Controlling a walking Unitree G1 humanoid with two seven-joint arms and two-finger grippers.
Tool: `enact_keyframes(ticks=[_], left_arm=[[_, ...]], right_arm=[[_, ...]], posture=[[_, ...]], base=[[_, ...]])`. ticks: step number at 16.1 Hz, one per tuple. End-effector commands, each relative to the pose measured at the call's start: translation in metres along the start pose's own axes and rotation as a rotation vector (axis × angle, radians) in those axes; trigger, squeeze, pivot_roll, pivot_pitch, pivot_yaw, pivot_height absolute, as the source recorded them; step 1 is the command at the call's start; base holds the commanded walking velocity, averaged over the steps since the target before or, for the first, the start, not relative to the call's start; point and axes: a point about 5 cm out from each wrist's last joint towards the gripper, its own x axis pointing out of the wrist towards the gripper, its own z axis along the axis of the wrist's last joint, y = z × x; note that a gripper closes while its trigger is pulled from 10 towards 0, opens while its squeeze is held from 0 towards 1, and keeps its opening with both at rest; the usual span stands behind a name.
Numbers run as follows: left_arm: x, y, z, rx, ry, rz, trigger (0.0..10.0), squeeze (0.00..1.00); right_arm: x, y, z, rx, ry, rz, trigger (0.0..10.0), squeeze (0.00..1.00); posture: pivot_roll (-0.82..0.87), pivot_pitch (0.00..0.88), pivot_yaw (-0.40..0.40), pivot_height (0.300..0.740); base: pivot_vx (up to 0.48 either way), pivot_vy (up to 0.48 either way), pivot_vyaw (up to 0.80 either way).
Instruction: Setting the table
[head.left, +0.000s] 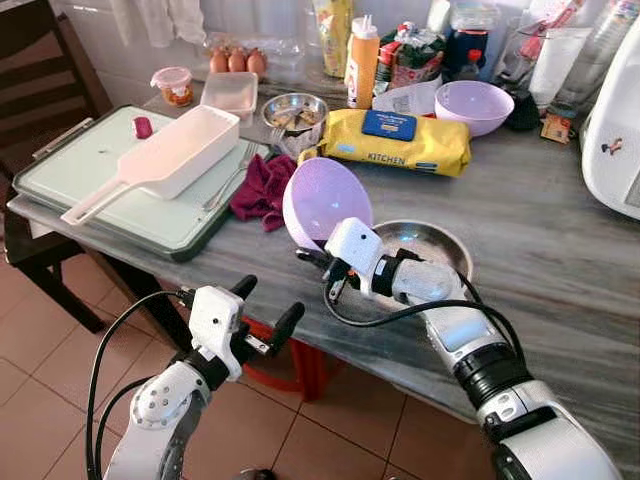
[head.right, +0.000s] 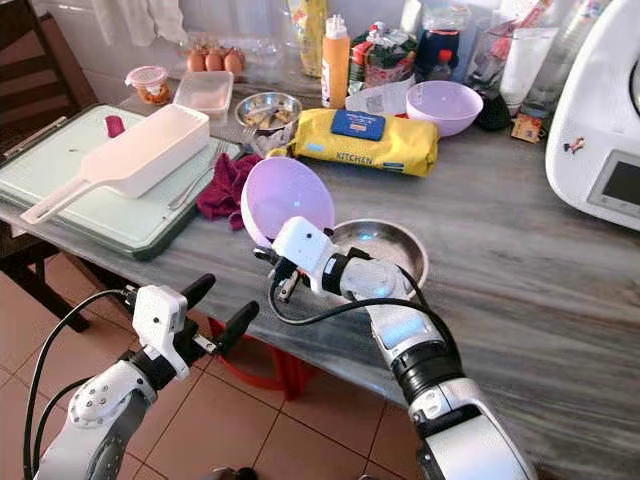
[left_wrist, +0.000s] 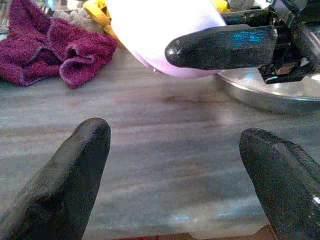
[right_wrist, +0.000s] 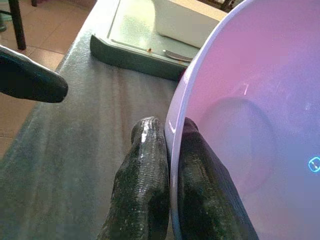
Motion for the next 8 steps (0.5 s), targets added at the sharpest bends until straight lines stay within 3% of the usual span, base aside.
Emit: enact_keyframes(ticks=[1, 6, 7, 8], left_arm=[[-0.0016, -0.0008, 0.0039, 0.006, -0.012, 0.001, 10.0, 0.00], [-0.0013, -0.0020, 0.0051, -0.003, -0.012, -0.017, 10.0, 0.00], [-0.0009, -0.0023, 0.0051, -0.004, -0.011, -0.019, 10.0, 0.00], [-0.0009, -0.0026, 0.0051, -0.004, -0.009, -0.021, 10.0, 0.00]], right_arm=[[0.0030, -0.0002, 0.0025, -0.026, 0.003, 0.017, 10.0, 0.00], [0.0025, -0.0037, 0.0009, -0.039, 0.008, -0.002, 10.0, 0.00], [0.0028, -0.0035, 0.0009, -0.045, 0.011, 0.002, 10.0, 0.64], [0.0032, -0.0033, 0.0024, -0.044, 0.004, 0.003, 10.0, 0.83]], posture=[[0.02, 0.139, 0.022, 0.740], [0.02, 0.136, 0.029, 0.740], [0.02, 0.136, 0.030, 0.740], [0.02, 0.137, 0.030, 0.740]], base=[[0.000, 0.000, 0.00], [0.000, 0.000, 0.00], [0.000, 0.000, 0.00], [0.000, 0.000, 0.00]])
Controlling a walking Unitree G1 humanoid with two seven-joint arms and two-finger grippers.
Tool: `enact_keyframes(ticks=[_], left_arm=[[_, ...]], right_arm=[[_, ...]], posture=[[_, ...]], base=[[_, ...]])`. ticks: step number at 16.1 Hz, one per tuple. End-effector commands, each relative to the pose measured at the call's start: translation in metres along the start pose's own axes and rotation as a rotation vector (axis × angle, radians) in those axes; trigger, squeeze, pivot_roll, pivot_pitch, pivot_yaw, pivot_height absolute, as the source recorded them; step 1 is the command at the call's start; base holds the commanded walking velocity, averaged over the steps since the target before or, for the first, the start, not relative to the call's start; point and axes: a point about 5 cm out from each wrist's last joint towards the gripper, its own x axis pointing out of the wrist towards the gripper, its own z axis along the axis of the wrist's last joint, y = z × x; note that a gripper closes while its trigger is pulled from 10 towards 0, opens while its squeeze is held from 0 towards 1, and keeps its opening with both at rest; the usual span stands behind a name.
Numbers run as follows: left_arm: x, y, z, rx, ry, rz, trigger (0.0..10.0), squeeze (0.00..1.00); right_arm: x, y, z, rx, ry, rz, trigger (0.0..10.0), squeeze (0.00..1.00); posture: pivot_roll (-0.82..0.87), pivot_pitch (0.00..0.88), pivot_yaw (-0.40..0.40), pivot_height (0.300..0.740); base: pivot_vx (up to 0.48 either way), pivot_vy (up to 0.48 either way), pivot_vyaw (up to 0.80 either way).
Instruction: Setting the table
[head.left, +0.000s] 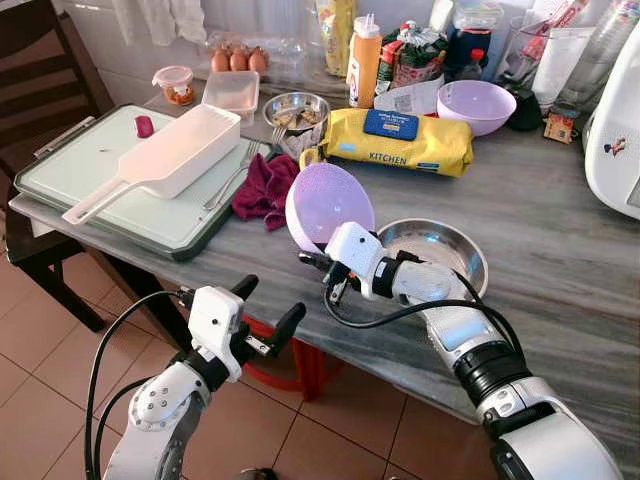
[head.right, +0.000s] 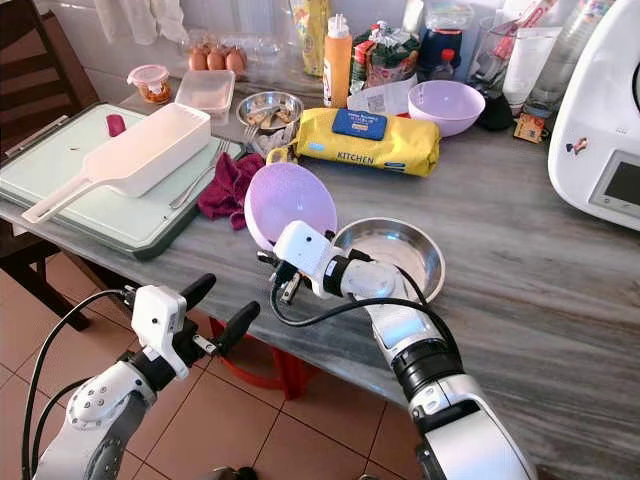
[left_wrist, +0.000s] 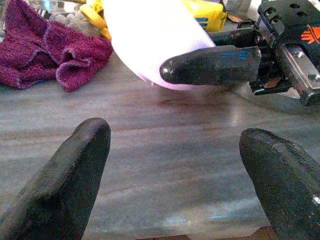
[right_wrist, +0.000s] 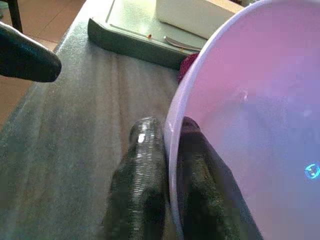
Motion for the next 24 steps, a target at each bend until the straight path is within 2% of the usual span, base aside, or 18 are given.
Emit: enact_keyframes(ticks=[1, 2, 6, 10, 15, 24], left_arm=[[-0.001, -0.001, 0.002, 0.001, 0.001, -0.009, 10.0, 0.00], [0.000, -0.001, 0.002, 0.000, 0.004, -0.011, 10.0, 0.00], [0.001, -0.002, 0.002, -0.001, 0.006, -0.013, 10.0, 0.00], [0.004, -0.002, 0.003, -0.003, -0.002, -0.016, 10.0, 0.00], [0.008, -0.001, 0.003, -0.004, -0.009, -0.018, 10.0, 0.00], [0.013, -0.001, 0.003, -0.005, -0.017, -0.018, 10.0, 0.00]], right_arm=[[0.003, -0.002, 0.009, -0.029, -0.029, 0.006, 10.0, 0.96], [0.004, -0.001, 0.010, -0.034, -0.033, 0.017, 10.0, 1.00], [0.002, -0.002, 0.009, -0.051, -0.025, 0.014, 10.0, 1.00], [-0.001, -0.016, 0.023, -0.095, -0.073, -0.071, 10.0, 1.00], [-0.009, -0.026, 0.032, -0.101, -0.117, -0.168, 10.0, 1.00], [-0.016, -0.032, 0.044, -0.116, -0.152, -0.246, 10.0, 1.00]], posture=[[0.02, 0.136, 0.030, 0.740], [0.02, 0.137, 0.031, 0.740], [0.01, 0.132, 0.029, 0.740], [0.01, 0.125, 0.029, 0.740], [0.00, 0.118, 0.028, 0.740], [-0.01, 0.104, 0.030, 0.740]], base=[[0.000, 0.000, 0.00], [0.000, 0.000, 0.00], [0.000, 0.000, 0.00], [0.000, 0.000, 0.00], [0.000, 0.000, 0.00], [0.000, 0.000, 0.00]])
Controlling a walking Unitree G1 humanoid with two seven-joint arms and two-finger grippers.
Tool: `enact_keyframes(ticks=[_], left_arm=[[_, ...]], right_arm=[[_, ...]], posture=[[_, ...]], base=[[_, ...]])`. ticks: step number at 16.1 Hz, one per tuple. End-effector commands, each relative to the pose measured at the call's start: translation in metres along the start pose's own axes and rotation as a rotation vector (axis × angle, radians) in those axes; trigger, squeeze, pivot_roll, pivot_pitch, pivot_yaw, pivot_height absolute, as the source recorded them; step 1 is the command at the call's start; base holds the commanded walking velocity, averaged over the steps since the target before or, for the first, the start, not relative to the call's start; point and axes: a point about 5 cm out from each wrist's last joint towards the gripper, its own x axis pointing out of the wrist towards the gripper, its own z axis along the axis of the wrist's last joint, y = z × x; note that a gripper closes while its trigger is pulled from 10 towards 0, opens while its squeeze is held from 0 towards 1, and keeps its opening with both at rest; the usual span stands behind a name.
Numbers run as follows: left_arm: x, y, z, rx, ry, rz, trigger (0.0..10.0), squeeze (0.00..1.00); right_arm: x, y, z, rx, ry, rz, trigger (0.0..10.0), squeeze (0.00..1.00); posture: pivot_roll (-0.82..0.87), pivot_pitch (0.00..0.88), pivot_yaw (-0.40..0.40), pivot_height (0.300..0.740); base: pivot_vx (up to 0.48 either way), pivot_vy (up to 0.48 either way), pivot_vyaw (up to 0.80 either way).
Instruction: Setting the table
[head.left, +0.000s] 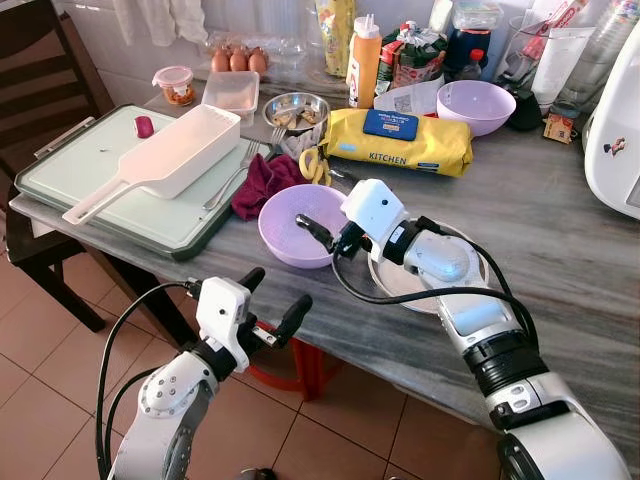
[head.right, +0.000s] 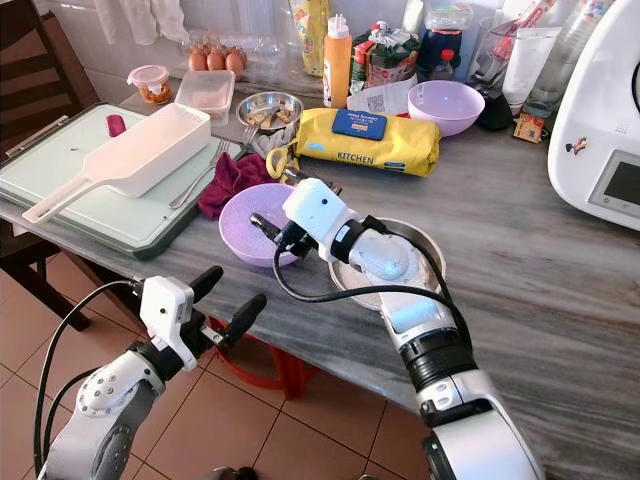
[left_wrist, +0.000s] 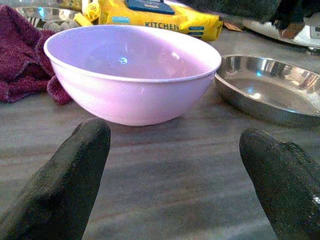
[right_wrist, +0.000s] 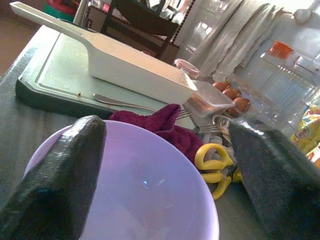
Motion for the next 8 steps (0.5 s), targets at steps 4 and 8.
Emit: enact_keyframes(ticks=[4, 8], left_arm=[[0.000, 0.000, -0.003, 0.003, 0.006, -0.007, 10.0, 0.00], [-0.002, 0.002, -0.002, 0.007, 0.007, 0.002, 10.0, 0.00]], right_arm=[[-0.006, -0.007, 0.006, -0.054, 0.019, -0.059, 10.0, 1.00], [-0.038, -0.022, 0.013, -0.077, 0.036, -0.176, 10.0, 1.00]], posture=[[-0.02, 0.103, 0.032, 0.740], [-0.02, 0.105, 0.028, 0.740]], base=[[0.000, 0.000, 0.00], [0.000, 0.000, 0.00]])
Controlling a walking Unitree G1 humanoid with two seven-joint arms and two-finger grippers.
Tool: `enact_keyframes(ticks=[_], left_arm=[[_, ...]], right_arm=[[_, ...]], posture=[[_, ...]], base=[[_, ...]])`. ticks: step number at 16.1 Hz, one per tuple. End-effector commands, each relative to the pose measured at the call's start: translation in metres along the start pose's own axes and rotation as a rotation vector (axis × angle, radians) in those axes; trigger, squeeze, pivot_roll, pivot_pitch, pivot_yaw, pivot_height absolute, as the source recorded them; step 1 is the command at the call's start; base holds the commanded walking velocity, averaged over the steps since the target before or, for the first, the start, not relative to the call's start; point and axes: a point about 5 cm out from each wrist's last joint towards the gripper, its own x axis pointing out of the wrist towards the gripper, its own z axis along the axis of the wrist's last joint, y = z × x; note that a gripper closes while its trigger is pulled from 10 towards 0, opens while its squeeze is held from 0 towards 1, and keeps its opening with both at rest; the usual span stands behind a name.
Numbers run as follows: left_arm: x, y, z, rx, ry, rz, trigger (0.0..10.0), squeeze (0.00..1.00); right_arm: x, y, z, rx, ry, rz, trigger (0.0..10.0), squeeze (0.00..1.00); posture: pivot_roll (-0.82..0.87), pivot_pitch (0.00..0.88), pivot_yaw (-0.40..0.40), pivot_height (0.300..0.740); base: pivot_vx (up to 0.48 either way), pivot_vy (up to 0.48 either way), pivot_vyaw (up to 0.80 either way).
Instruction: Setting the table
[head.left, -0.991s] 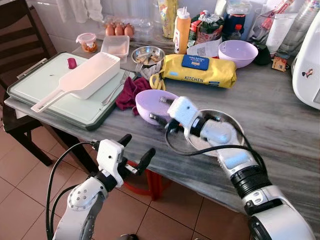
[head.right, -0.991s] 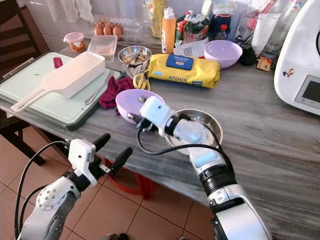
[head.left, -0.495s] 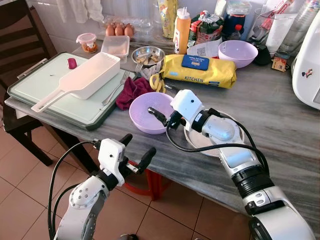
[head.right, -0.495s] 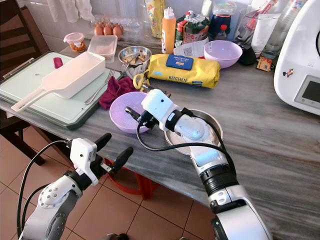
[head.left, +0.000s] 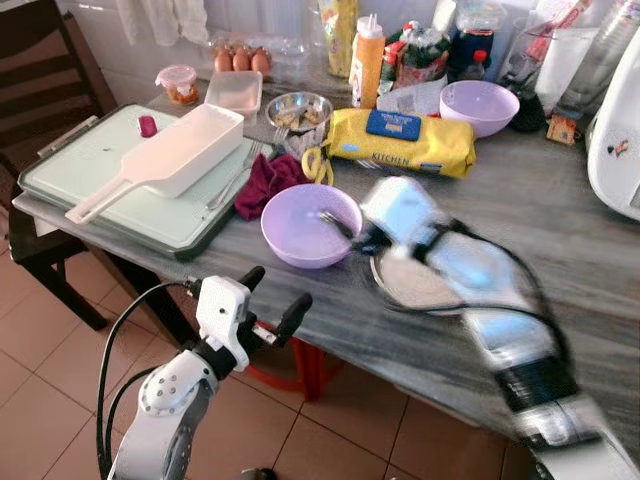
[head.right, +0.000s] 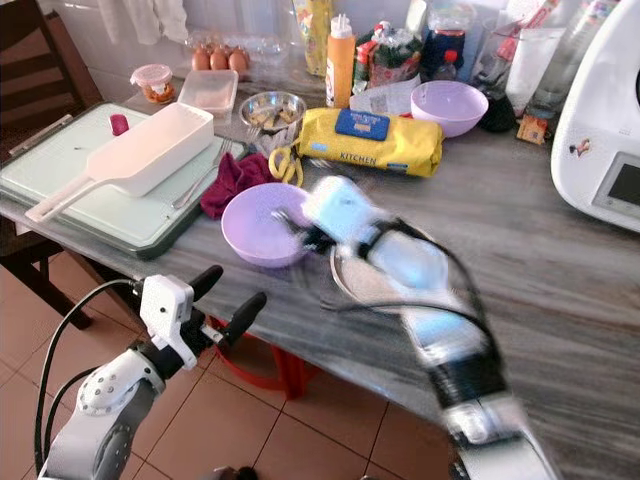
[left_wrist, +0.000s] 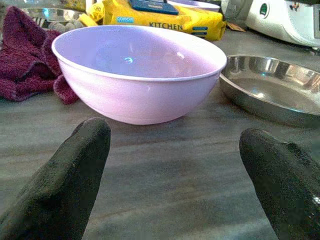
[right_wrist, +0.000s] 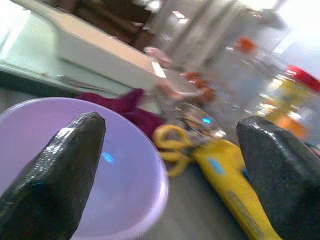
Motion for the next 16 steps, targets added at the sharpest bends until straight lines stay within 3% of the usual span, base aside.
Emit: enact_keyframes(ticks=[1, 2, 6, 7, 8, 9, 16], left_arm=[[-0.002, 0.000, -0.002, 0.003, 0.007, 0.000, 10.0, 0.00], [-0.002, 0.000, -0.003, 0.003, 0.009, 0.003, 10.0, 0.00], [-0.002, 0.003, -0.002, 0.003, 0.007, 0.000, 10.0, 0.00], [-0.002, 0.003, -0.002, 0.003, 0.009, -0.001, 10.0, 0.00], [-0.001, 0.003, -0.003, 0.003, 0.011, -0.005, 10.0, 0.00], [-0.001, 0.002, -0.004, 0.000, 0.018, -0.015, 10.0, 0.00], [-0.003, 0.001, -0.004, -0.005, 0.026, -0.028, 10.0, 0.00]], right_arm=[[-0.011, -0.005, 0.003, -0.013, 0.000, -0.041, 10.0, 1.00], [-0.027, -0.004, -0.005, -0.037, 0.054, -0.049, 10.0, 1.00], [-0.057, -0.011, -0.015, -0.044, 0.217, -0.104, 10.0, 1.00], [-0.062, -0.009, -0.019, -0.041, 0.252, -0.099, 10.0, 0.81], [-0.070, -0.004, -0.027, 0.007, 0.319, -0.088, 10.0, 0.46], [-0.075, -0.001, -0.034, 0.034, 0.361, -0.060, 10.0, 0.00], [-0.071, -0.006, -0.042, 0.133, 0.445, -0.001, 10.0, 0.00]], posture=[[-0.03, 0.105, 0.028, 0.740], [-0.04, 0.105, 0.032, 0.740], [-0.06, 0.108, 0.045, 0.740], [-0.06, 0.110, 0.046, 0.740], [-0.06, 0.110, 0.048, 0.740], [-0.07, 0.113, 0.050, 0.740], [-0.06, 0.120, 0.042, 0.740]], base=[[0.000, 0.000, 0.00], [0.000, 0.000, 0.00], [0.000, 0.000, 0.00], [0.000, 0.000, 0.00], [0.000, 0.000, 0.00], [0.000, 0.000, 0.00], [0.000, 0.000, 0.00]])
